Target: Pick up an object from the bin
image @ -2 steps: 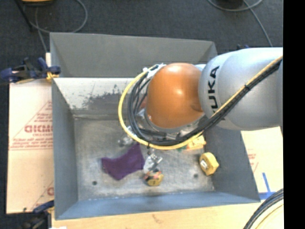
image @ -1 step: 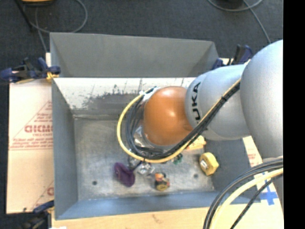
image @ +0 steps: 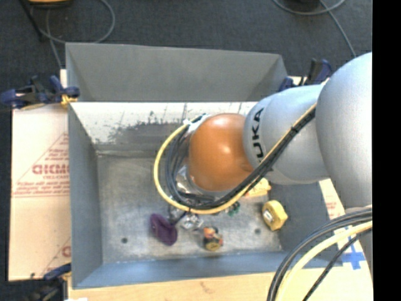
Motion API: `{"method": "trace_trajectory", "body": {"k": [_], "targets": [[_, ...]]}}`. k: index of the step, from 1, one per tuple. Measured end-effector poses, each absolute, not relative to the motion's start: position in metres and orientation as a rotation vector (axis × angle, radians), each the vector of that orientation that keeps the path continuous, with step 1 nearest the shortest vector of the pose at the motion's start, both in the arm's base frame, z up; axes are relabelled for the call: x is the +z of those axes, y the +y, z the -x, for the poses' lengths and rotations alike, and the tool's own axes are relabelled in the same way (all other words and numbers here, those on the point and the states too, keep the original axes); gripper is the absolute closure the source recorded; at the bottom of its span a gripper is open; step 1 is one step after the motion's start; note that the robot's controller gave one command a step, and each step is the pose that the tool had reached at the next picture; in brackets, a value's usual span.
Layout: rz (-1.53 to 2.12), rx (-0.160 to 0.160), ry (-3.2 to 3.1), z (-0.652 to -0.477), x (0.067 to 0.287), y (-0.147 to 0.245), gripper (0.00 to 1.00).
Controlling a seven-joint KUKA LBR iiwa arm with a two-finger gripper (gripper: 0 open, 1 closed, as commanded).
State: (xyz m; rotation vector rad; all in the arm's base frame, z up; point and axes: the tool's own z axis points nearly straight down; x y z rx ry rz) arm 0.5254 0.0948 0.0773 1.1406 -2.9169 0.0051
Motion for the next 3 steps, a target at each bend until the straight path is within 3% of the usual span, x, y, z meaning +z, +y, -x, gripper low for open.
{"method": "trace_trajectory", "body": {"k": [1,2,3], "targets": [[-1.249,-0.001,-2.886,-0.521,0.2,0.08,1.0],[-1.248,-0.002,-2.886,-0.521,0.2,0.08,1.0],[-1.114,-0.009,-2.934,-0.511,0.218,0.064,1.0]]}}
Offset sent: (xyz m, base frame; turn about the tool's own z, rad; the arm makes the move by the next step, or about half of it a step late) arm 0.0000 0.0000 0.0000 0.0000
